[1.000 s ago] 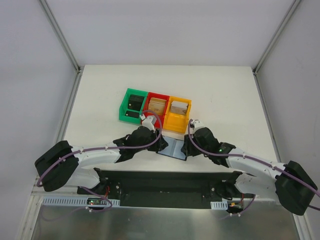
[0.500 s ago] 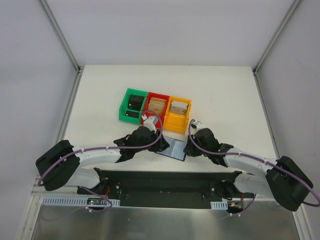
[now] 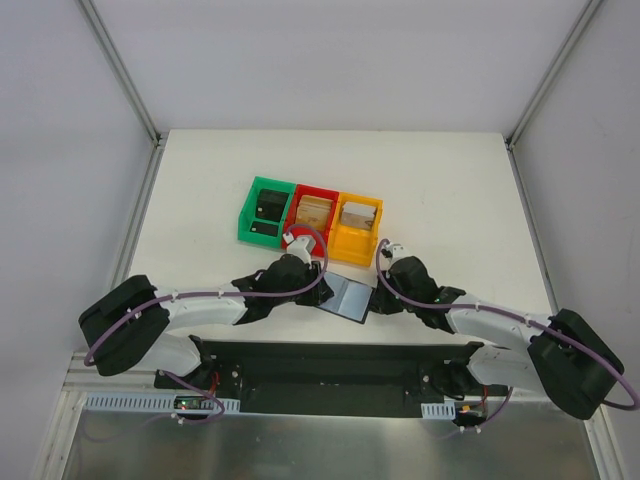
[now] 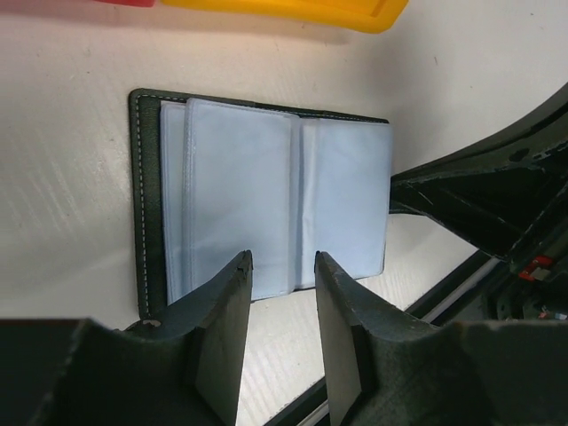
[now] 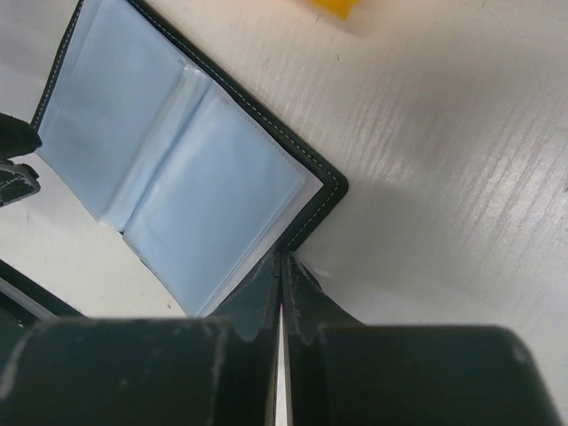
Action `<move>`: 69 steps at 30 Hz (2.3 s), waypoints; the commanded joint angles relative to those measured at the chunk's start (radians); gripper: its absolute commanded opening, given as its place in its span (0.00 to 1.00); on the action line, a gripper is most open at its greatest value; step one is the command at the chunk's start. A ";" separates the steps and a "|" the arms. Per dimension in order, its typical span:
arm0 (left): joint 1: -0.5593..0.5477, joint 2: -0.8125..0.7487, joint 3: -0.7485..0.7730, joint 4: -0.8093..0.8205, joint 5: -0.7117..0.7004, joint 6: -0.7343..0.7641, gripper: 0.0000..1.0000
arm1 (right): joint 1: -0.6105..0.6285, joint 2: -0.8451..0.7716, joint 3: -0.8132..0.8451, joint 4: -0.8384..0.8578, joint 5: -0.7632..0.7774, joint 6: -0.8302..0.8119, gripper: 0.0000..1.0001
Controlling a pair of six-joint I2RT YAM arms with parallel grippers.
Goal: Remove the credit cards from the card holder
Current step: Remove the credit card from the card holder.
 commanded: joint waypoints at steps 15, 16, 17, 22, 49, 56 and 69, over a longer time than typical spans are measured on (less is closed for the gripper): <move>-0.008 0.049 -0.012 0.043 -0.026 0.008 0.32 | -0.016 -0.390 0.094 -0.438 0.153 0.001 0.68; -0.007 0.057 -0.013 0.049 -0.025 0.006 0.32 | -0.018 -0.391 0.075 -0.441 0.136 0.018 0.69; -0.007 0.066 -0.016 0.058 -0.023 0.002 0.31 | -0.023 -0.390 0.052 -0.438 0.106 0.042 0.70; -0.015 0.085 -0.036 0.085 -0.037 -0.021 0.28 | -0.021 -0.362 -0.071 -0.282 -0.022 0.179 0.73; -0.066 -0.068 -0.093 0.049 -0.116 -0.038 0.30 | -0.023 -0.187 -0.016 -0.200 0.059 0.126 0.00; -0.066 -0.257 -0.125 -0.012 -0.184 -0.027 0.50 | -0.023 -0.198 0.093 -0.343 0.036 -0.022 0.01; -0.063 -0.107 -0.041 0.029 -0.130 -0.047 0.48 | -0.021 -0.275 0.103 -0.369 -0.022 -0.033 0.00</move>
